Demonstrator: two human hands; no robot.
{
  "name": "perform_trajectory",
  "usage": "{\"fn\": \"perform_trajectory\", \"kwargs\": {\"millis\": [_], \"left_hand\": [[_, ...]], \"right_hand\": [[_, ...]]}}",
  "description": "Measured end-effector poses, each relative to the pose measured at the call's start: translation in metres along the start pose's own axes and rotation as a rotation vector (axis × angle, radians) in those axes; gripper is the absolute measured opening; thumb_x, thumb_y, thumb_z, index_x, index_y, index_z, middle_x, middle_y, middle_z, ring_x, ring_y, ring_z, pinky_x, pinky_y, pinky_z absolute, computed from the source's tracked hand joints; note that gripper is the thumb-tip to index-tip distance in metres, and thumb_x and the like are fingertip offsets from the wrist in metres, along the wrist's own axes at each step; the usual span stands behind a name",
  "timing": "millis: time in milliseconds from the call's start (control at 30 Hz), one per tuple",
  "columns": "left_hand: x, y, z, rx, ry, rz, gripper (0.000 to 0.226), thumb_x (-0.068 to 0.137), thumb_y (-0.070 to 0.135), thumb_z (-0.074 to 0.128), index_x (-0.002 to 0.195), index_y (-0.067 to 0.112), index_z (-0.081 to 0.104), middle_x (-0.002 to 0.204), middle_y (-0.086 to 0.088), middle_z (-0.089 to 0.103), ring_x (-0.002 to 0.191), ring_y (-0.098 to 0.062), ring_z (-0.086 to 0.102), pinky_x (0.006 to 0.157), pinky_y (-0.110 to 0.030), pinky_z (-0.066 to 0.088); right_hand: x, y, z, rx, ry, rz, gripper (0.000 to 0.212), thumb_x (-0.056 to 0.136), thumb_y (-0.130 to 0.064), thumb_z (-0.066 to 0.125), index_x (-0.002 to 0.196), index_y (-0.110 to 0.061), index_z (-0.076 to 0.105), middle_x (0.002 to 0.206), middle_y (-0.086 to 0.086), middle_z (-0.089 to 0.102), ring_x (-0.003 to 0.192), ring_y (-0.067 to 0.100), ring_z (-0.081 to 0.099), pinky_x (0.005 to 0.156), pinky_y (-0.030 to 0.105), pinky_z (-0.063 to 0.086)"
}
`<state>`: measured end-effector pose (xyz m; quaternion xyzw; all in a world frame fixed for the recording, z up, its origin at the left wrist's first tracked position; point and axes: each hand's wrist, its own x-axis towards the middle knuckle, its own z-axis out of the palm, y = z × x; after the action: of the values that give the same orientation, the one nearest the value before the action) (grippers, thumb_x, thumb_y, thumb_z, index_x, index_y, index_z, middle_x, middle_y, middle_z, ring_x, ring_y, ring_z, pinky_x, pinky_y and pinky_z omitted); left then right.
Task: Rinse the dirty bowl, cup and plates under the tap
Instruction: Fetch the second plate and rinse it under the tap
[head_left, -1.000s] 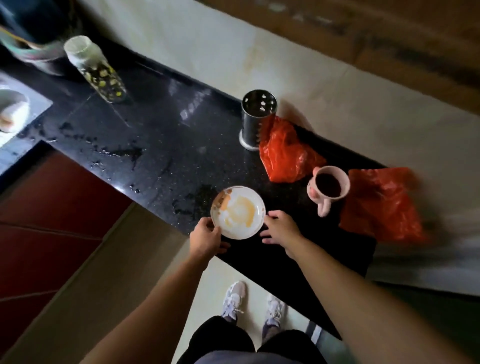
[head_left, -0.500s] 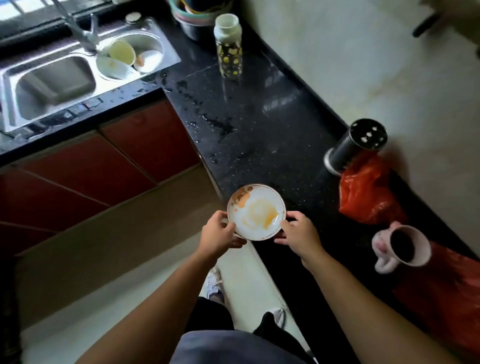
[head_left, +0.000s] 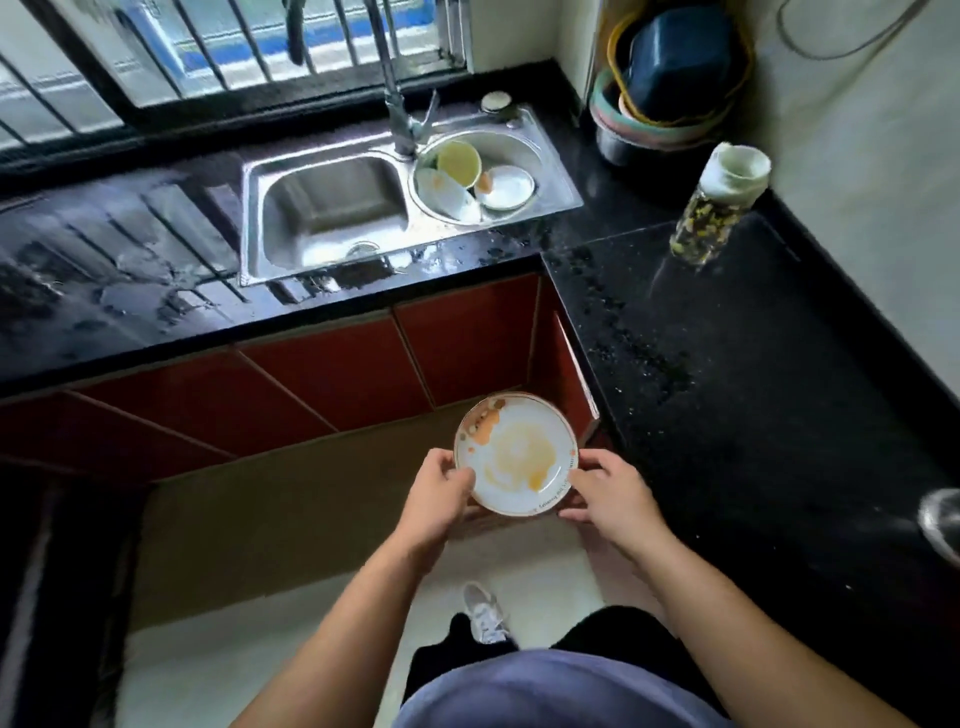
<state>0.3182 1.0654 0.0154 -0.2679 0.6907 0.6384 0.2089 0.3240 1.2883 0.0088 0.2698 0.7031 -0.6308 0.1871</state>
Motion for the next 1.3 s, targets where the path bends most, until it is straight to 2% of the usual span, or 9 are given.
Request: {"fn": "perform_trajectory", "kwargs": {"millis": [200,300,400,567,667,867,1000,1167,1300], "left_hand": [[0.068,0.044,-0.051,-0.099,-0.035,-0.013,0.037,0.092,0.004,0.050,0.111,0.030,0.067,0.112,-0.002,0.079,0.093,-0.014,0.080,0.069,-0.033,0.066],[0.109,0.067,-0.062,-0.116,-0.020,-0.041,0.039,0.092,0.007,0.051,0.114,0.035,0.068,0.114,0.000,0.080,0.103,-0.020,0.078,0.083,-0.044,0.067],[0.154,0.098,-0.073,-0.161,-0.010,-0.057,0.040,0.095,0.005,0.050,0.121,0.031,0.066,0.118,-0.004,0.079,0.106,-0.023,0.078,0.076,-0.037,0.066],[0.228,0.163,-0.087,-0.234,0.058,-0.031,0.039,0.095,0.004,0.054,0.122,0.029,0.067,0.117,-0.003,0.079,0.102,-0.021,0.079,0.071,-0.036,0.066],[0.263,0.199,-0.102,-0.285,0.126,-0.051,0.039,0.093,0.005,0.055,0.122,0.028,0.070,0.114,-0.005,0.080,0.106,-0.028,0.077,0.072,-0.040,0.066],[0.343,0.266,-0.136,-0.420,0.230,-0.010,0.031,0.105,0.012,0.054,0.120,0.029,0.075,0.122,-0.008,0.077,0.115,-0.034,0.072,0.074,-0.044,0.065],[0.398,0.301,-0.162,-0.434,0.239,0.000,0.027,0.105,0.016,0.054,0.122,0.026,0.073,0.121,-0.003,0.078,0.114,-0.026,0.073,0.075,-0.039,0.066],[0.463,0.327,-0.195,-0.424,0.201,-0.009,0.034,0.098,0.014,0.050,0.107,0.032,0.078,0.107,-0.001,0.081,0.100,-0.027,0.076,0.073,-0.038,0.066],[0.497,0.341,-0.214,-0.415,0.155,-0.015,0.037,0.086,0.021,0.053,0.109,0.034,0.078,0.106,-0.003,0.081,0.087,-0.018,0.079,0.070,-0.037,0.065]], "right_hand": [[0.065,-0.067,0.059,-0.075,-0.055,-0.035,0.021,0.095,-0.015,0.063,0.115,-0.019,0.068,0.057,-0.011,0.062,0.066,0.009,0.066,0.061,0.031,0.063],[0.104,-0.100,0.078,-0.082,-0.058,-0.055,0.018,0.093,-0.021,0.064,0.108,-0.029,0.072,0.064,-0.011,0.069,0.072,0.007,0.069,0.062,0.031,0.063],[0.150,-0.136,0.099,-0.089,-0.081,-0.061,0.017,0.093,-0.021,0.064,0.102,-0.033,0.072,0.079,-0.004,0.076,0.075,0.008,0.073,0.061,0.029,0.063],[0.238,-0.203,0.136,-0.154,-0.099,-0.091,0.017,0.092,-0.019,0.067,0.106,-0.027,0.072,0.073,-0.002,0.076,0.073,0.010,0.076,0.065,0.035,0.066],[0.281,-0.243,0.157,-0.208,-0.167,-0.086,0.017,0.094,-0.020,0.067,0.109,-0.025,0.072,0.075,-0.005,0.075,0.069,0.006,0.075,0.066,0.037,0.066],[0.377,-0.337,0.191,-0.238,-0.426,-0.039,0.020,0.099,-0.026,0.062,0.118,-0.028,0.067,0.099,0.007,0.077,0.080,0.019,0.077,0.067,0.037,0.064],[0.461,-0.403,0.213,-0.146,-0.220,-0.033,0.020,0.102,-0.017,0.052,0.119,-0.013,0.062,0.097,0.017,0.075,0.072,0.024,0.070,0.061,0.038,0.059],[0.558,-0.487,0.244,-0.153,-0.015,-0.061,0.018,0.094,-0.036,0.056,0.096,-0.020,0.061,0.105,0.017,0.071,0.075,0.025,0.073,0.053,0.034,0.060],[0.621,-0.532,0.278,-0.266,0.036,0.041,0.046,0.089,-0.054,0.056,0.104,-0.011,0.060,0.098,0.014,0.067,0.073,0.032,0.075,0.062,0.049,0.064]]}}
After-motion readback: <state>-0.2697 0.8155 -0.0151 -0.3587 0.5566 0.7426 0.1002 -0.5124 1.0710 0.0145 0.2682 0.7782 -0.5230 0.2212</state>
